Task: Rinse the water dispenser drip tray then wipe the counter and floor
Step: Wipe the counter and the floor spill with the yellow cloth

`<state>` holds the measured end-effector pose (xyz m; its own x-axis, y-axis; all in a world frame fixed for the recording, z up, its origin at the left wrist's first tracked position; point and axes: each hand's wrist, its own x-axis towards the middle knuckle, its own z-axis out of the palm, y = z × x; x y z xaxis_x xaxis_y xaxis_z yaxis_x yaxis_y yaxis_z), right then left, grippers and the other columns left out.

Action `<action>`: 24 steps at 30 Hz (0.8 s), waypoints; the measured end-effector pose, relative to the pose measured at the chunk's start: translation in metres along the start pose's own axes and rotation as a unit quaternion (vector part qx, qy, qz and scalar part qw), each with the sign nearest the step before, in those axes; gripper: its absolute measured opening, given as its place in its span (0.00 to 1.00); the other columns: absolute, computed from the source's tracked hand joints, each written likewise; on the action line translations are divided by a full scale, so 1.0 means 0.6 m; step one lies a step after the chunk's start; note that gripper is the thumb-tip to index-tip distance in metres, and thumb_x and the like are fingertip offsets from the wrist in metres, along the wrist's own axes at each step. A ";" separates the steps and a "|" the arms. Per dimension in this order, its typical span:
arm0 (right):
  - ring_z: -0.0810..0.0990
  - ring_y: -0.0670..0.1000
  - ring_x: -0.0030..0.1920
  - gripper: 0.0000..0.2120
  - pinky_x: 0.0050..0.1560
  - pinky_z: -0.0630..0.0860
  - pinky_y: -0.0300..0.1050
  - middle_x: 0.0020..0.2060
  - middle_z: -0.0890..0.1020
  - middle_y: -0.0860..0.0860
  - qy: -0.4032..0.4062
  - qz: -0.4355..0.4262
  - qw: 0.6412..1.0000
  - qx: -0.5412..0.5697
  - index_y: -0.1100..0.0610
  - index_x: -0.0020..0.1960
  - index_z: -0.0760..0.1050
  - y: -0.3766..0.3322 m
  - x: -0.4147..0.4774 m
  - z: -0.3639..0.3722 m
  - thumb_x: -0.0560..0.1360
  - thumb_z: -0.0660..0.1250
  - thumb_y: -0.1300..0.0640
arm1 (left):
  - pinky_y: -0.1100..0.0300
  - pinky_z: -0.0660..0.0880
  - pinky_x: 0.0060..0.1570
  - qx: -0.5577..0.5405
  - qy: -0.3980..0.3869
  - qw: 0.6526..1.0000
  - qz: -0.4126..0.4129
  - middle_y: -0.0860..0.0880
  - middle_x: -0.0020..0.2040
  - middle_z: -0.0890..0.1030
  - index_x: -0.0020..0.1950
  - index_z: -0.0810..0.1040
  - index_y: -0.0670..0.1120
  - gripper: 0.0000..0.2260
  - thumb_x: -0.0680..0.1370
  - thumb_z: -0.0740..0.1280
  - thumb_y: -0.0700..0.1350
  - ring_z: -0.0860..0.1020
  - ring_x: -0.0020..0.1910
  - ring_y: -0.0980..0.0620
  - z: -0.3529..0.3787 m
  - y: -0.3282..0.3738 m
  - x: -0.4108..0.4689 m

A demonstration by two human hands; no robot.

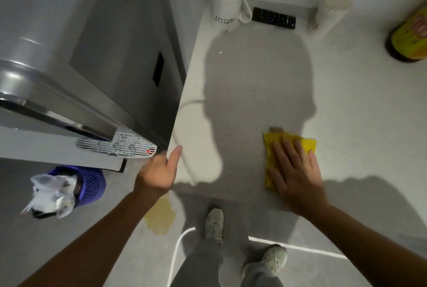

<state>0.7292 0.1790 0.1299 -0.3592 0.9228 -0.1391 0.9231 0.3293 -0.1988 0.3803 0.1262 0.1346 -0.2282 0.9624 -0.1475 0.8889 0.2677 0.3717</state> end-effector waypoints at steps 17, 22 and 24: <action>0.77 0.66 0.68 0.24 0.69 0.71 0.64 0.69 0.80 0.57 0.079 -0.102 0.992 0.008 0.52 0.73 0.76 -0.220 0.138 0.027 0.81 0.63 0.43 | 0.41 0.76 0.58 -0.108 -0.081 0.984 -0.120 0.35 0.56 0.83 0.58 0.80 0.46 0.38 0.78 0.43 0.73 0.80 0.58 0.31 0.018 -0.029 0.026; 0.78 0.65 0.49 0.17 0.46 0.75 0.59 0.55 0.81 0.59 0.104 -0.008 0.992 -0.067 0.54 0.61 0.79 -0.210 -0.012 0.028 0.82 0.63 0.45 | 0.44 0.74 0.63 -0.115 -0.112 0.979 -0.124 0.35 0.61 0.82 0.65 0.79 0.44 0.32 0.82 0.48 0.67 0.79 0.61 0.32 -0.014 -0.012 -0.006; 0.78 0.66 0.48 0.15 0.44 0.76 0.59 0.52 0.80 0.60 0.103 0.036 0.993 -0.044 0.57 0.58 0.77 -0.198 -0.051 0.025 0.81 0.63 0.46 | 0.45 0.74 0.63 -0.094 -0.134 0.981 -0.102 0.35 0.62 0.81 0.65 0.76 0.44 0.27 0.84 0.51 0.63 0.79 0.62 0.33 -0.022 -0.016 -0.039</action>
<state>0.6282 0.1088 0.1433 -0.2639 0.9631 0.0529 0.9572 0.2682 -0.1084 0.3717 0.1013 0.1464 -0.2588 0.8475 -0.4634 0.7406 0.4821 0.4681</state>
